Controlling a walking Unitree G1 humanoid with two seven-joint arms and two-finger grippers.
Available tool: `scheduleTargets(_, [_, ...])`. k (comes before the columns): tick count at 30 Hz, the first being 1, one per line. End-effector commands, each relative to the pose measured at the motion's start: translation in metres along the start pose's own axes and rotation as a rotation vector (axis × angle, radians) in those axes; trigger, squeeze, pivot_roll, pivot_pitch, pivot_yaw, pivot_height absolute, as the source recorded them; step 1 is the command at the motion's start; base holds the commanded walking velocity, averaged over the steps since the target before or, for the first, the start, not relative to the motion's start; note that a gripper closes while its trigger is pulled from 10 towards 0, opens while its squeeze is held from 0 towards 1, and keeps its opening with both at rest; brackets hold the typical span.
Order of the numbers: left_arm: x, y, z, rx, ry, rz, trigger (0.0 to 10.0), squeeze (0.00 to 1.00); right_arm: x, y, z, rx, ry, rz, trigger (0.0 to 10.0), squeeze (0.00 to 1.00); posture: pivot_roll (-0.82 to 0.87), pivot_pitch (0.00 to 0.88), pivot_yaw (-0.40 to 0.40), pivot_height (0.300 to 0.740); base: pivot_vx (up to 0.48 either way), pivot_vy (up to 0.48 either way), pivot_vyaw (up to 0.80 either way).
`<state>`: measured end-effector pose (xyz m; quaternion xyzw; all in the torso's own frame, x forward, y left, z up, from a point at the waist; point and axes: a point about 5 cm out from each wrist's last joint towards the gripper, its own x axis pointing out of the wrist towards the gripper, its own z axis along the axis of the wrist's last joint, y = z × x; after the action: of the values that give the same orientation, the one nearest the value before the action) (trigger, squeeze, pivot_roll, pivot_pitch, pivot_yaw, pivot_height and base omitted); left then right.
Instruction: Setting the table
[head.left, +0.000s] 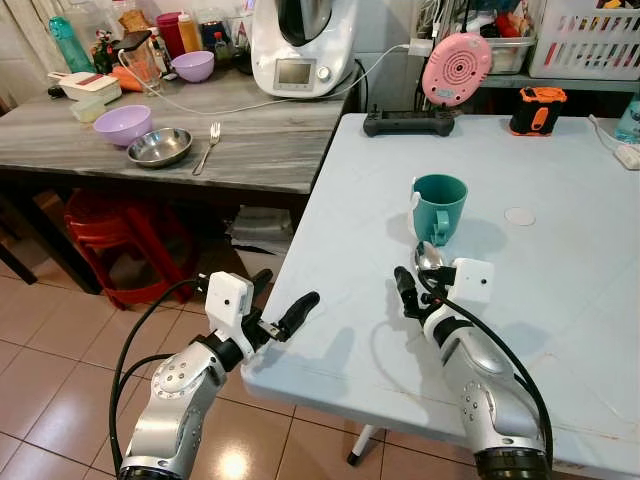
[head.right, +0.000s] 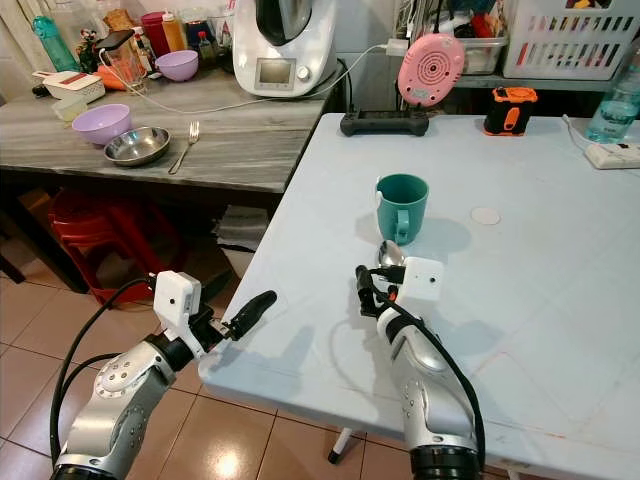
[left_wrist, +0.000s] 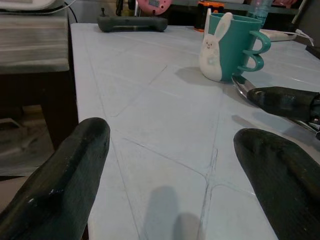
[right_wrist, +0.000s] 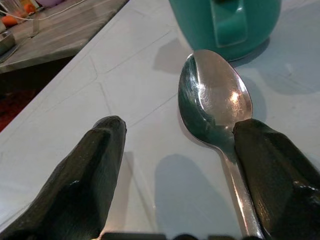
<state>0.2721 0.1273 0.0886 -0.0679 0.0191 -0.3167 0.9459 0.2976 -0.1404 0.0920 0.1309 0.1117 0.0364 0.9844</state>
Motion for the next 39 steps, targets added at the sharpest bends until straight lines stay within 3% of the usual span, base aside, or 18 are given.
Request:
scheduleTargets(1, [0.000,0.001,0.002,0.014,0.003,0.006,10.0,0.00,-0.001,0.009,-0.003,0.015,0.023,0.027,10.0,0.00,-0.10,0.035,0.106,0.740,0.000,0.000,0.00])
scheduleTargets(7, [0.001,0.001,0.000,0.009,0.010,0.024,10.0,0.00,-0.017,-0.001,0.010,-0.119,-0.050,0.025,10.0,0.00,-0.11,0.041,0.104,0.740,0.000,0.000,0.00])
scheduleTargets(8, [0.001,0.001,-0.001,0.007,0.011,0.027,10.0,0.00,-0.020,-0.003,0.011,-0.122,-0.057,0.018,10.0,0.44,-0.11,0.043,0.104,0.740,0.000,0.000,0.00])
scheduleTargets(9, [0.000,0.001,-0.001,0.005,0.012,0.029,10.0,0.00,-0.022,-0.005,0.012,-0.125,-0.060,0.013,10.0,0.44,-0.12,0.044,0.105,0.740,0.000,0.000,0.00])
scheduleTargets(10, [0.001,0.001,-0.002,0.003,0.013,0.029,10.0,0.00,-0.024,-0.007,0.013,-0.134,-0.067,0.008,10.0,1.00,-0.12,0.044,0.105,0.740,0.000,0.000,0.00])
scheduleTargets(16, [0.003,-0.002,-0.004,-0.010,0.014,0.026,10.0,0.00,-0.037,-0.015,0.021,-0.231,-0.122,-0.035,10.0,1.00,-0.13,0.044,0.107,0.740,0.000,0.000,0.00])
scheduleTargets(23, [0.004,-0.005,-0.005,-0.025,0.017,0.012,10.0,0.00,-0.047,-0.022,0.019,-0.275,-0.118,-0.058,10.0,1.00,-0.14,0.049,0.114,0.740,0.000,0.000,0.00])
scheduleTargets(24, [0.004,-0.006,-0.006,-0.025,0.023,0.003,10.0,0.00,-0.046,-0.023,0.019,-0.276,-0.111,-0.058,10.0,0.90,-0.14,0.051,0.115,0.740,0.000,0.000,0.00])
scheduleTargets(25, [0.004,-0.007,-0.007,-0.026,0.027,-0.003,10.0,0.00,-0.045,-0.024,0.018,-0.277,-0.106,-0.057,10.0,0.90,-0.14,0.051,0.117,0.740,0.000,0.000,0.00])
scheduleTargets(26, [0.004,-0.007,-0.009,-0.026,0.037,-0.011,10.0,0.00,-0.041,-0.025,0.018,-0.277,-0.091,-0.040,10.0,0.37,-0.14,0.052,0.117,0.740,0.000,0.000,0.00])
scheduleTargets(27, [0.004,-0.008,-0.010,-0.027,0.041,-0.019,10.0,0.00,-0.038,-0.025,0.018,-0.272,-0.083,-0.028,10.0,0.10,-0.14,0.052,0.118,0.740,0.000,0.000,0.00])
scheduleTargets(28, [0.003,-0.008,-0.011,-0.029,0.044,-0.026,10.0,0.00,-0.036,-0.025,0.018,-0.266,-0.080,-0.025,10.0,0.00,-0.14,0.052,0.118,0.740,0.000,0.000,0.00])
scheduleTargets(38, [-0.001,-0.017,-0.012,-0.022,0.050,-0.130,10.0,0.00,-0.023,-0.022,0.009,-0.227,0.007,0.056,10.0,0.00,-0.13,0.048,0.112,0.740,0.000,0.000,0.00])
scheduleTargets(39, [-0.001,-0.017,-0.012,-0.020,0.049,-0.135,10.0,0.00,-0.022,-0.022,0.008,-0.224,0.018,0.059,8.7,0.00,-0.13,0.048,0.112,0.740,0.000,0.000,0.00])
